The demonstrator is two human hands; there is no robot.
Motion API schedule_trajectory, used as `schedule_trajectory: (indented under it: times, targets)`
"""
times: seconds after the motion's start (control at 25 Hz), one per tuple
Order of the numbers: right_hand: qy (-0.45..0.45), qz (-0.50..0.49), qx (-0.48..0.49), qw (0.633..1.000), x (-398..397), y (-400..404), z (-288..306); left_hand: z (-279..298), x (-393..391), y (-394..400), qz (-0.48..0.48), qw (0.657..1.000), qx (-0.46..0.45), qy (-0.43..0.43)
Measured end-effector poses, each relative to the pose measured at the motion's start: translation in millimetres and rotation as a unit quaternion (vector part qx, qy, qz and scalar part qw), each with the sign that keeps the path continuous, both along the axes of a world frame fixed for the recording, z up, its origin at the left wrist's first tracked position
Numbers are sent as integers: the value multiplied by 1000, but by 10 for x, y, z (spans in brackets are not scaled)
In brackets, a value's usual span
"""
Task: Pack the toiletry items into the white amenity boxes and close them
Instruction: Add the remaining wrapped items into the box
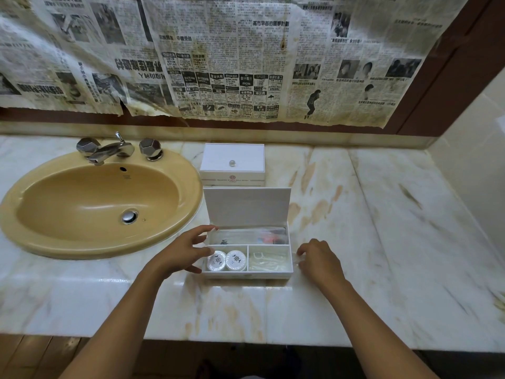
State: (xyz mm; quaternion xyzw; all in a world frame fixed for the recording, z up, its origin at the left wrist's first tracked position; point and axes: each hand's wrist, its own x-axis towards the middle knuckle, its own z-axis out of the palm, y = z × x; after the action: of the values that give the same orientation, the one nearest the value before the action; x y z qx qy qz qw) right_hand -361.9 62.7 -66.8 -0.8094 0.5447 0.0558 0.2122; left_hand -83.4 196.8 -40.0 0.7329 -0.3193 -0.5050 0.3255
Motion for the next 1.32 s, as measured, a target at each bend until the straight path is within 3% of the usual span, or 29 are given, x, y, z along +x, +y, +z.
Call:
schedule_trajectory:
  times: [0.44, 0.72, 0.96, 1.32]
  targets:
    - [-37, -51, -34, 997, 57, -9, 222, -27, 17, -2, -1, 1000, -3, 0]
    - [-74, -81, 16, 994, 88, -44, 238, -74, 46, 1, -5, 1000, -6, 14]
    - [-82, -86, -23, 993, 73, -65, 335, -104, 60, -3, -2, 1000, -4, 17]
    - [-253, -30, -26, 967, 343, 85, 730, -115, 69, -2, -5, 1000, -3, 14]
